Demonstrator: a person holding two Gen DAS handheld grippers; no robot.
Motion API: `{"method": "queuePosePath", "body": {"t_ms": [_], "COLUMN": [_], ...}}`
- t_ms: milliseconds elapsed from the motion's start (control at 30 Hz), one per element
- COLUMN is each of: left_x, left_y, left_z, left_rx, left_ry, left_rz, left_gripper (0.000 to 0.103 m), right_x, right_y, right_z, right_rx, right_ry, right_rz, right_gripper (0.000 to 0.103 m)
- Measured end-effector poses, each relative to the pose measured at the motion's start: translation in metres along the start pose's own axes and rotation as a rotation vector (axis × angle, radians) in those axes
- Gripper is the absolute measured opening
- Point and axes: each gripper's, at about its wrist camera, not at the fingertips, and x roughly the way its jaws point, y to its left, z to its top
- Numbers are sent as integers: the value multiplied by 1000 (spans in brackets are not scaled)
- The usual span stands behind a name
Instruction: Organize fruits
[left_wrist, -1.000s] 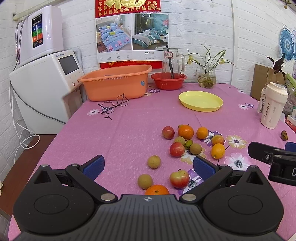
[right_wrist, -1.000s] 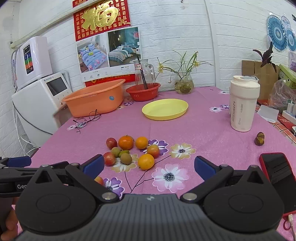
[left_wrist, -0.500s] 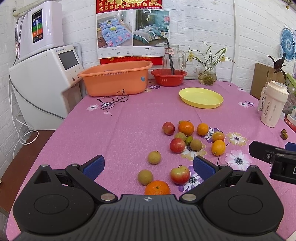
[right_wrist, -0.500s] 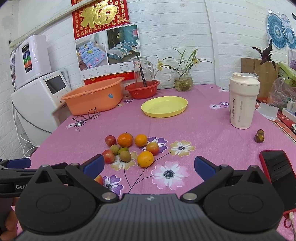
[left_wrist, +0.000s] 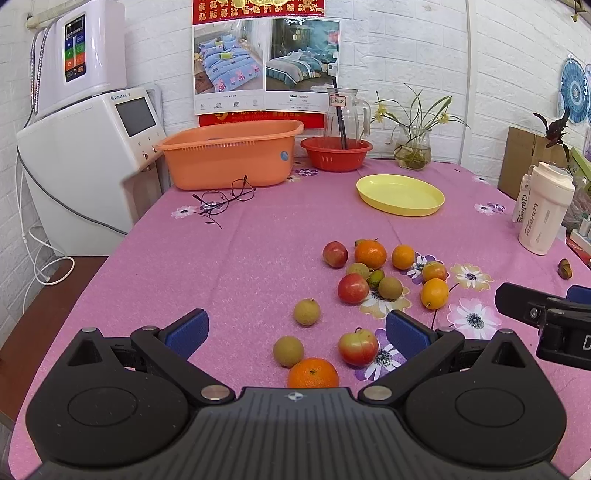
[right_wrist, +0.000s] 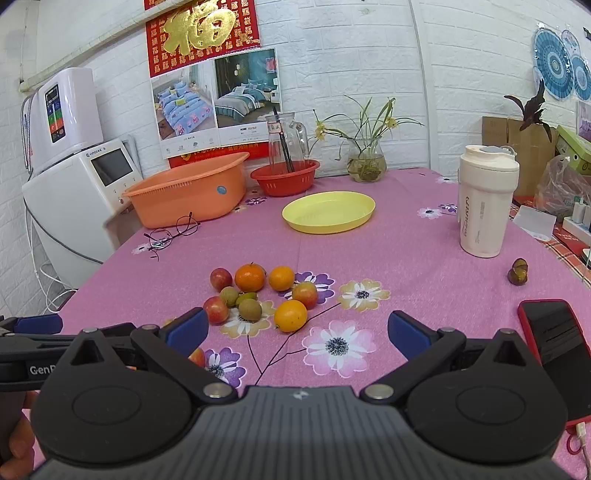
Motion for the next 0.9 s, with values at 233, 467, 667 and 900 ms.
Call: {"method": "queuePosePath", "body": {"t_ms": [233, 467, 667, 900], "left_x": [-1, 0, 2, 3], "left_y": [0, 0, 2, 6], "left_z": [-1, -1, -2, -3], "left_rx": [-4, -2, -4, -8], "left_ry": [-1, 2, 6, 5], "left_rz": [-15, -16, -18, -15], "left_gripper": [103, 103, 103, 103], "right_x": [0, 0, 1, 2], "right_y": [1, 2, 2, 3], "right_z": [0, -1, 0, -1], "right_rx": [-1, -4, -20, -23], "right_ry": [0, -2, -5, -7], "right_rz": [-2, -1, 2, 0], "right_gripper": [74, 74, 74, 74]}}
